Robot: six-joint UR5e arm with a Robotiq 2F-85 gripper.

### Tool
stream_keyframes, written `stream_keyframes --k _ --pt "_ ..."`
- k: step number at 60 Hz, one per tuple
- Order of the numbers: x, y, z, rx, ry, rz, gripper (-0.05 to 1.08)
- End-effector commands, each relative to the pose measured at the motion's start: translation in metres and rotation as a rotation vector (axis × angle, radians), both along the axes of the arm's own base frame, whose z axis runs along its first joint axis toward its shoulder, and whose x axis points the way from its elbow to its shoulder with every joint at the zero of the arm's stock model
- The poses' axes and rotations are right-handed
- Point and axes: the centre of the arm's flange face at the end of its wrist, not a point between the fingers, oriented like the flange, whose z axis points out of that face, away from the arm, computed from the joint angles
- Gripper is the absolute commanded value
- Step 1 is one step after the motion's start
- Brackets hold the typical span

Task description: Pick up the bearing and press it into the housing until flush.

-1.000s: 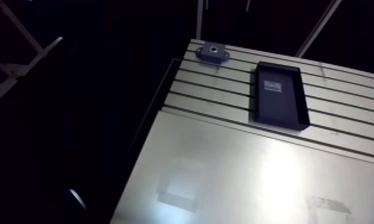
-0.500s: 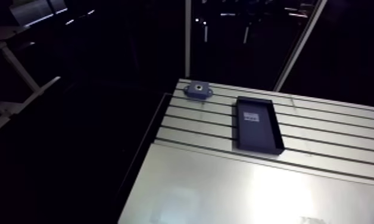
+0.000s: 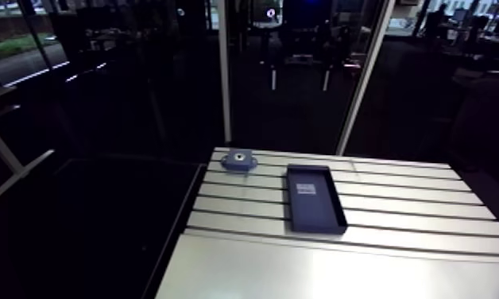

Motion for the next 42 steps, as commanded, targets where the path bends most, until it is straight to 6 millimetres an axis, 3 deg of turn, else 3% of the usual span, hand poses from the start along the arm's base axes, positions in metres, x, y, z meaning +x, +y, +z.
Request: stream_keyframes --k 1,15,32,42 --pt "0.014 0.051 0.020 -0.004 0.022 -0.061 0.01" --pt "0.003 0.062 0.011 -0.016 0.005 -0.080 0.01" --pt "-0.018 0.058 0.011 -0.046 -0.008 -0.079 0.01" --pt "-0.020 0.058 0.009 -0.046 -0.011 -0.079 0.01"
